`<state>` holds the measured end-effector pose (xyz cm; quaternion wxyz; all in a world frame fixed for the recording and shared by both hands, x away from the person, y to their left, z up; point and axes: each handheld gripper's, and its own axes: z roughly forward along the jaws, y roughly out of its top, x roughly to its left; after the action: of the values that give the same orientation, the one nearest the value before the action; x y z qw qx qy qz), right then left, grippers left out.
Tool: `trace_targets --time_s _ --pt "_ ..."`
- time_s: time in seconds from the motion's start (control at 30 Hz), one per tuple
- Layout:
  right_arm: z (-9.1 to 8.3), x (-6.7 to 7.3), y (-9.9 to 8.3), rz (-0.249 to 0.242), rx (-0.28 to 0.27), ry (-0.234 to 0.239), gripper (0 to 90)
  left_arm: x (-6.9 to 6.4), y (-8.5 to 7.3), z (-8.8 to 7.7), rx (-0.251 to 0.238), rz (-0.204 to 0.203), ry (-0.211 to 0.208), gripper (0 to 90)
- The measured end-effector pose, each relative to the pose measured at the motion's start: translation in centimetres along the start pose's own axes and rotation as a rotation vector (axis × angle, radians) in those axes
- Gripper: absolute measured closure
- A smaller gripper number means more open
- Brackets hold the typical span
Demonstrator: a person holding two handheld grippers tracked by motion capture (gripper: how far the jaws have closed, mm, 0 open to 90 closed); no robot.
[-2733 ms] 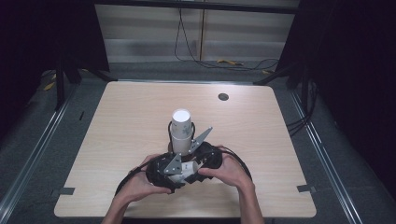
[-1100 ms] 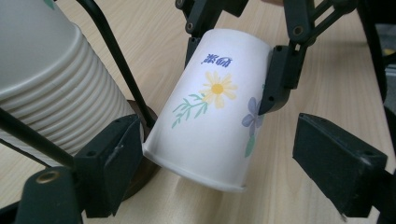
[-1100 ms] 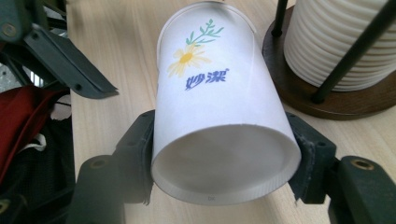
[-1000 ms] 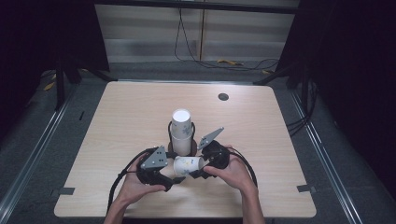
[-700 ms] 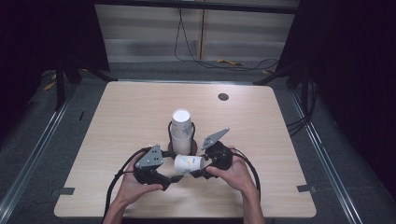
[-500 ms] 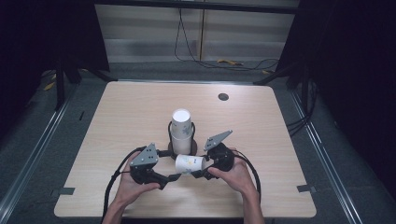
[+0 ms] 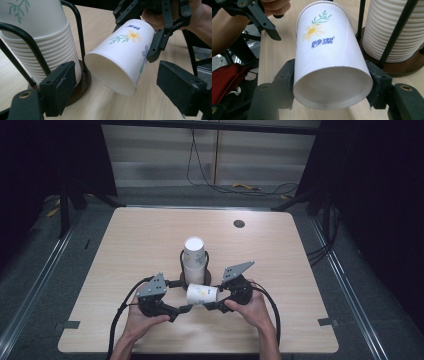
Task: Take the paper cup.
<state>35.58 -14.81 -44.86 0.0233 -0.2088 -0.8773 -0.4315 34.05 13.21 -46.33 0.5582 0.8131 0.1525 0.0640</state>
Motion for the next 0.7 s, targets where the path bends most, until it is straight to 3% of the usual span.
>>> trace_targets --time_s 0.07,0.1,0.3,0.4,0.7 --pt "0.0 0.0 -0.3 0.006 -0.016 0.011 35.8 0.0 -0.1 0.0 -0.008 -0.01 -0.002 15.9" --pt "-0.1 0.0 -0.5 0.003 -0.029 0.016 35.8 0.0 -0.3 0.1 -0.016 -0.025 0.018 15.7" --pt "-0.2 -0.1 -1.0 0.007 -0.055 0.018 35.8 0.2 -0.9 0.4 -0.026 -0.045 0.001 15.8" --pt "-0.1 -0.2 -1.4 0.01 -0.105 0.053 35.7 0.2 -0.9 0.4 -0.032 -0.043 -0.006 15.8" --pt "0.4 0.0 -1.5 -0.002 -0.106 0.042 35.7 0.3 -1.0 0.7 -0.036 -0.055 -0.018 15.7"
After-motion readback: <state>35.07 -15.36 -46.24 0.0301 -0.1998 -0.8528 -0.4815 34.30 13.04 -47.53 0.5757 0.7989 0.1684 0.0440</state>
